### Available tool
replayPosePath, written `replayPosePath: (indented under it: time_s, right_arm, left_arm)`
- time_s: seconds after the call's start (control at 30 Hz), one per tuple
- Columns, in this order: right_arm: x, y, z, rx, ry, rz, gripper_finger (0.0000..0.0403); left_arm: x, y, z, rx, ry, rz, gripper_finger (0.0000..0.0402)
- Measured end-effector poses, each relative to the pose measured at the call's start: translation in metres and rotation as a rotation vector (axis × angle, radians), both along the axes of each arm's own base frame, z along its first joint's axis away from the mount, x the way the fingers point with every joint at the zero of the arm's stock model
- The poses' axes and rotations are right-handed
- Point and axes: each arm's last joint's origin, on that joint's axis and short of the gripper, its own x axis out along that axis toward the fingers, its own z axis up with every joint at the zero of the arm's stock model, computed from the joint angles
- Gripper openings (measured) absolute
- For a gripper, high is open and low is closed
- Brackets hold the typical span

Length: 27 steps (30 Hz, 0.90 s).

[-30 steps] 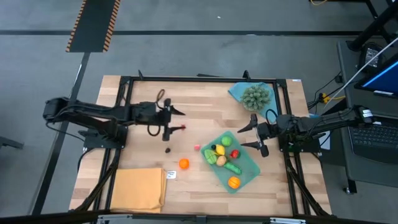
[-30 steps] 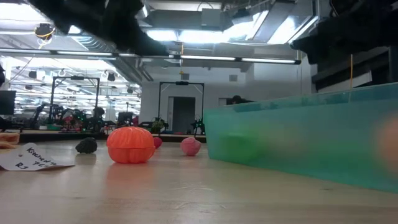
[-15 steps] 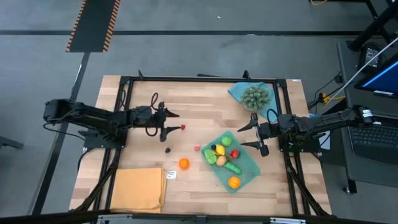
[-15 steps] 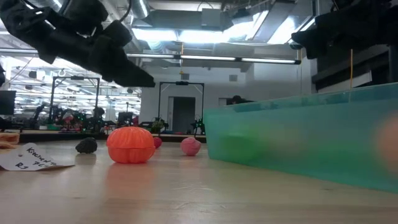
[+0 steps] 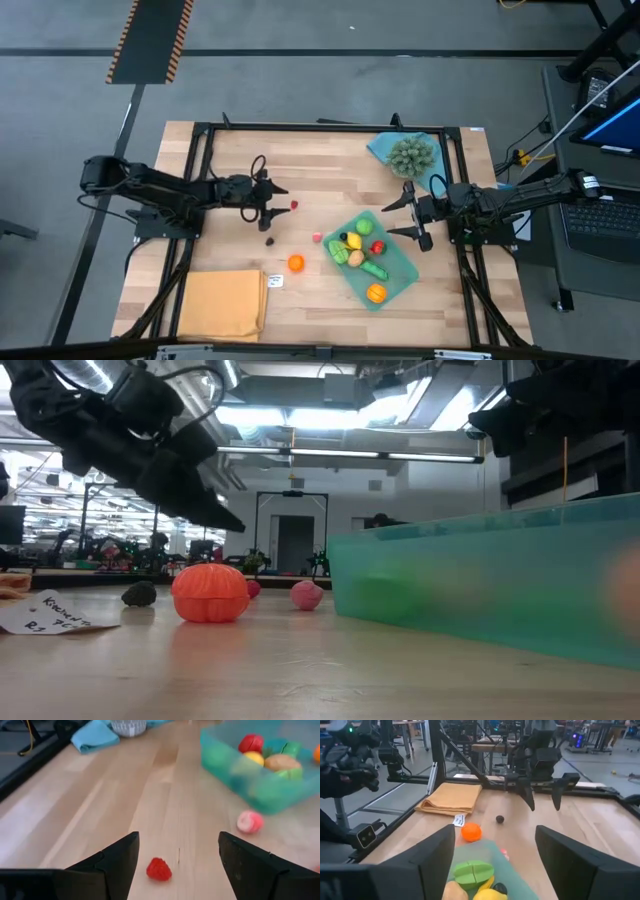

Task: Pick and placing Produce into tupperware
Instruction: Put the raspberry into the green bin

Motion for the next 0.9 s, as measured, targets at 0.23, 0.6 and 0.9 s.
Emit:
replayPosePath:
  time_s: [0.23,0.6,0.9]
  right_arm:
    - [0.0,0.0,0.0,0.039,0.012,-0.004,0.0278]
    - [0.0,0.0,0.0,0.03,0.011,-0.003,0.0278]
    - [0.0,0.0,0.0,0.033,0.012,-0.003,0.0278]
  left_arm:
    - [0.003,0.0,-0.016,-0.027,0.077,0.008,0.0263]
    - [0.01,0.001,-0.04,-0.068,0.145,0.027,0.0257]
    - [0.013,0.006,-0.055,-0.092,0.173,0.057,0.0257]
